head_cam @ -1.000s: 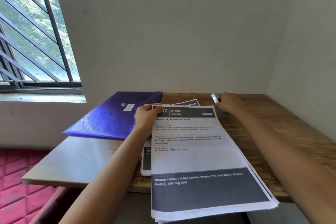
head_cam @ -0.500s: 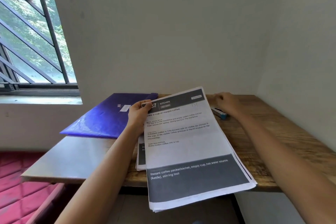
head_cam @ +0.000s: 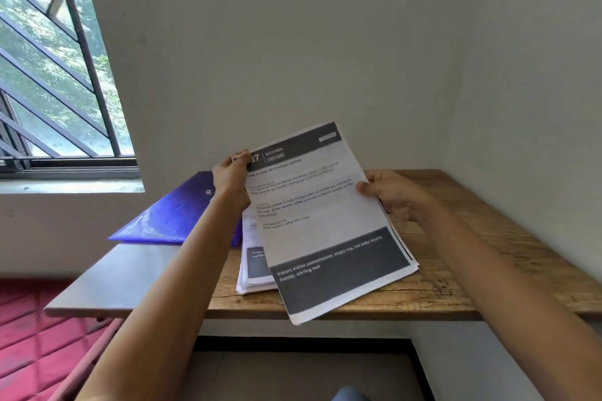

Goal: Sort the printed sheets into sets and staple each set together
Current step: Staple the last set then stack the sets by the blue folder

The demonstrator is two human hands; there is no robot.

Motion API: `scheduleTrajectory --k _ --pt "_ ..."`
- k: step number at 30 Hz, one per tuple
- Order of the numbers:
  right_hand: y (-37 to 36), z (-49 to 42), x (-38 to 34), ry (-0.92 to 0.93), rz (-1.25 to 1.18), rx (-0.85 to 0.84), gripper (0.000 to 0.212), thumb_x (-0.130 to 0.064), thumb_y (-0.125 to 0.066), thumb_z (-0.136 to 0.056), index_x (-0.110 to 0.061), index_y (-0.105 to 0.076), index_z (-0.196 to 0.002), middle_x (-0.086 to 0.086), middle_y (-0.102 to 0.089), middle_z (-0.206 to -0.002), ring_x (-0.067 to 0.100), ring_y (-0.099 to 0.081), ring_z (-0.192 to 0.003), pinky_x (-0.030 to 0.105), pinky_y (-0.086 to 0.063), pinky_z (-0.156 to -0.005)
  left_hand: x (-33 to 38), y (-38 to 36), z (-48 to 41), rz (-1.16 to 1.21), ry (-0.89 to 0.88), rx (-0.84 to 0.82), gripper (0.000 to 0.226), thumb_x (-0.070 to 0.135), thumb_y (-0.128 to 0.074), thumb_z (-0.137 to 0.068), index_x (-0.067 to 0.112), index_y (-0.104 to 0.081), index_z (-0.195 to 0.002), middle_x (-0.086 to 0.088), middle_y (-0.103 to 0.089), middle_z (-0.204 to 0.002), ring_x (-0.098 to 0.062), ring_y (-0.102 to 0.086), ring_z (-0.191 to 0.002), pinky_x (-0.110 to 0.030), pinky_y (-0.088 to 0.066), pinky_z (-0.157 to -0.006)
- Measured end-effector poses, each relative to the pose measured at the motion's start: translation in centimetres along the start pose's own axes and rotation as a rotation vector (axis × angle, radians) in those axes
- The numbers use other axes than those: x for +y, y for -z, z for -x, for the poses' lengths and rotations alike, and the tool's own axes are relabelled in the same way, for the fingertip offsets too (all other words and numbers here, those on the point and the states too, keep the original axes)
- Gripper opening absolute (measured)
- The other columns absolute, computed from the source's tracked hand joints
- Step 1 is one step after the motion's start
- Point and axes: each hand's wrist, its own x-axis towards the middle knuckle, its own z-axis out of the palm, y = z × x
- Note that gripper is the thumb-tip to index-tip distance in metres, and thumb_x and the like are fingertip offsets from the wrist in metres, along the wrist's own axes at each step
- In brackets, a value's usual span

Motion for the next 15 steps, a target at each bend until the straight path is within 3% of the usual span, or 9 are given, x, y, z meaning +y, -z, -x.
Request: scheduleTrajectory --k 3,6,9,15 --pt "-0.1 -0.1 -2.1 0.106 -0.072 0.120 0.016 -0.005 -0.049 -0.097 -0.005 -0.062 -0.107 0.010 -0.068 -0.097 0.020 -0.069 -0.078 0.034 -0.058 -0.069 3.6 -1.8 0.7 0.015 -0.066 -0.087 0.010 0.018 -0.062 -0.093 0.008 -0.059 -0.093 -0.007 -0.064 -0.074 -0.016 -0.064 -0.055 -0.029 -0.056 -0.054" --pt "-0.5 -0.4 -4.0 0.226 -0.160 0.198 0.016 -0.005 -0.048 -0.098 -0.009 -0.062 -0.103 0.008 -0.068 -0.099 0.022 -0.067 -0.085 0.042 -0.056 -0.081 6.7 -2.6 1.7 -0.070 -0.099 -0.262 0.020 0.030 -0.060 -0.094 0.010 -0.061 -0.090 -0.003 -0.071 -0.070 -0.015 -0.068 -0.059 -0.029 -0.057 -0.055" --pt "-1.6 -0.6 -5.2 0.327 -0.243 0.264 0.018 -0.005 -0.046 -0.099 -0.012 -0.062 -0.101 0.006 -0.067 -0.099 0.021 -0.066 -0.087 0.038 -0.057 -0.080 7.2 -2.2 1.7 -0.220 -0.180 -0.399 0.017 0.026 -0.059 -0.095 0.010 -0.065 -0.095 -0.002 -0.074 -0.078 -0.017 -0.071 -0.071 -0.030 -0.057 -0.060" --pt "-4.3 -1.1 -3.2 0.399 -0.199 0.323 0.021 -0.008 -0.043 -0.100 -0.018 -0.062 -0.103 0.003 -0.069 -0.104 0.022 -0.067 -0.097 0.038 -0.055 -0.086 4.4 -0.1 1.9 -0.305 -0.286 -0.316 0.007 0.022 -0.066 -0.091 0.016 -0.067 -0.091 -0.004 -0.073 -0.087 -0.020 -0.070 -0.075 -0.034 -0.059 -0.067"
